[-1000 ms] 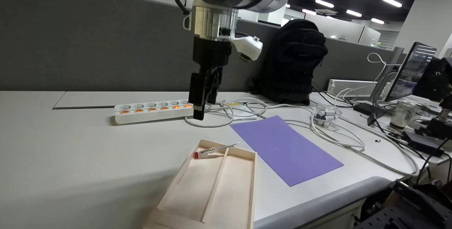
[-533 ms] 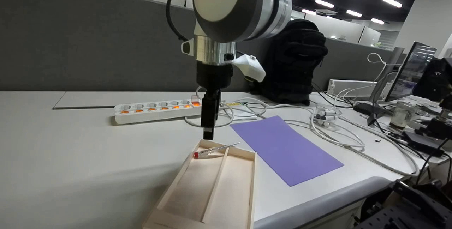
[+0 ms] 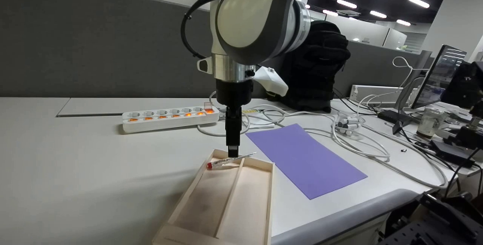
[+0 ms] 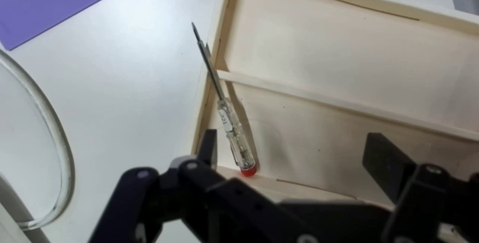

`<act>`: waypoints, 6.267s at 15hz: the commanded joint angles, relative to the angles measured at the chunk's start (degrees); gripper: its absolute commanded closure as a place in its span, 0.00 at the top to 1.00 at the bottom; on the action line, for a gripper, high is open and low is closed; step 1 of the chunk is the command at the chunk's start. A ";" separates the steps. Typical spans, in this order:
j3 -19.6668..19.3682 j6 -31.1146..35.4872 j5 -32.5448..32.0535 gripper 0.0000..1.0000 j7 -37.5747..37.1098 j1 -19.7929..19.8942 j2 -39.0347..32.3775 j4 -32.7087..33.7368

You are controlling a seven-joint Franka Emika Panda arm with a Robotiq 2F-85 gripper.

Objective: Put the screwdriver on the blue mat

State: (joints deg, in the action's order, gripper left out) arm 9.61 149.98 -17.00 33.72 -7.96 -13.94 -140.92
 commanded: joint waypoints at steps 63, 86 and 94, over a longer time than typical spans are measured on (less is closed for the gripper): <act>-19.30 0.83 -8.40 0.04 -33.28 10.21 2.47 -0.22; -29.59 18.15 1.43 0.04 -59.28 -6.83 -19.52 7.50; -27.32 15.98 8.90 0.68 -54.09 -4.69 -15.32 5.82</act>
State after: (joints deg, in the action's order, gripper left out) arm -19.39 167.08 -10.14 -21.99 -13.69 -31.73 -134.30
